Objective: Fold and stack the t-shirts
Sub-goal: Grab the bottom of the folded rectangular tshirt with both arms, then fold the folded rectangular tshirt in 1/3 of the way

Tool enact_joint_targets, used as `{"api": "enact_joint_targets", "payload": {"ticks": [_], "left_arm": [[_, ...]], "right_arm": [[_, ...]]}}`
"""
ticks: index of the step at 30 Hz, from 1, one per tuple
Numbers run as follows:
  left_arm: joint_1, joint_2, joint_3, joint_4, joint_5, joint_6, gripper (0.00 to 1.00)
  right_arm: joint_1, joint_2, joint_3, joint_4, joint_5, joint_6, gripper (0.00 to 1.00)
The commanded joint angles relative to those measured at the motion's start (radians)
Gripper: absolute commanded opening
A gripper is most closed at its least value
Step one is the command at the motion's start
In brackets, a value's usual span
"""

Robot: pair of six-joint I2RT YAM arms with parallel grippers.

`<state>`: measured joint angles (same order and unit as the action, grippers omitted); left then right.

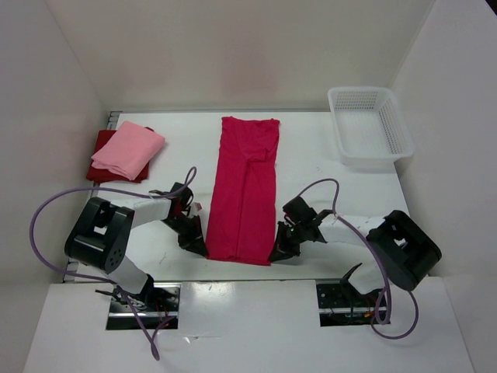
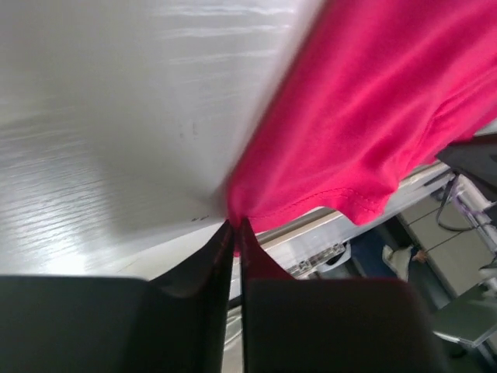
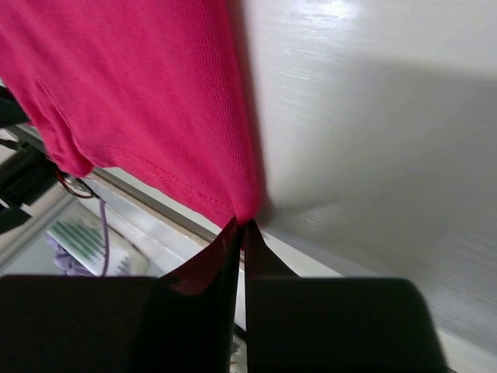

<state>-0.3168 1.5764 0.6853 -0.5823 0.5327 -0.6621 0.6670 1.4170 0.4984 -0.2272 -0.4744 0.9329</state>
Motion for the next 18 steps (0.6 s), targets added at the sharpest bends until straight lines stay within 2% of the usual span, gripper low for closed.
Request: {"api": "enact_joint_targets", "payload": {"ticks": [1, 3, 7, 9, 12, 14, 16, 18], "left_arm": [[-0.004, 0.005, 0.014, 0.002, 0.053, 0.044, 0.10], [-0.013, 0.005, 0.014, -0.040, 0.076, 0.068, 0.01], [-0.013, -0.074, 0.014, -0.160, 0.096, 0.127, 0.00], [0.010, -0.139, 0.064, -0.226, 0.096, 0.127, 0.00], [0.076, -0.167, 0.170, -0.257, 0.110, 0.117, 0.00], [0.097, -0.121, 0.285, -0.248, 0.125, 0.101, 0.00], [0.108, -0.095, 0.350, -0.176, 0.115, 0.070, 0.00], [0.134, -0.018, 0.449, -0.099, 0.115, 0.048, 0.00]], "right_arm": [[0.026, 0.030, 0.023, 0.038, 0.005, 0.003, 0.03], [0.068, 0.013, 0.043, -0.027, -0.006, -0.008, 0.00], [0.105, -0.134, 0.043, -0.144, -0.030, 0.017, 0.00], [0.105, -0.200, 0.058, -0.231, -0.015, 0.030, 0.00], [0.007, -0.236, 0.135, -0.297, -0.015, -0.025, 0.00], [-0.102, -0.202, 0.212, -0.333, -0.004, -0.115, 0.00], [-0.202, -0.118, 0.308, -0.342, -0.004, -0.220, 0.00], [-0.242, -0.051, 0.383, -0.333, 0.029, -0.276, 0.00]]}}
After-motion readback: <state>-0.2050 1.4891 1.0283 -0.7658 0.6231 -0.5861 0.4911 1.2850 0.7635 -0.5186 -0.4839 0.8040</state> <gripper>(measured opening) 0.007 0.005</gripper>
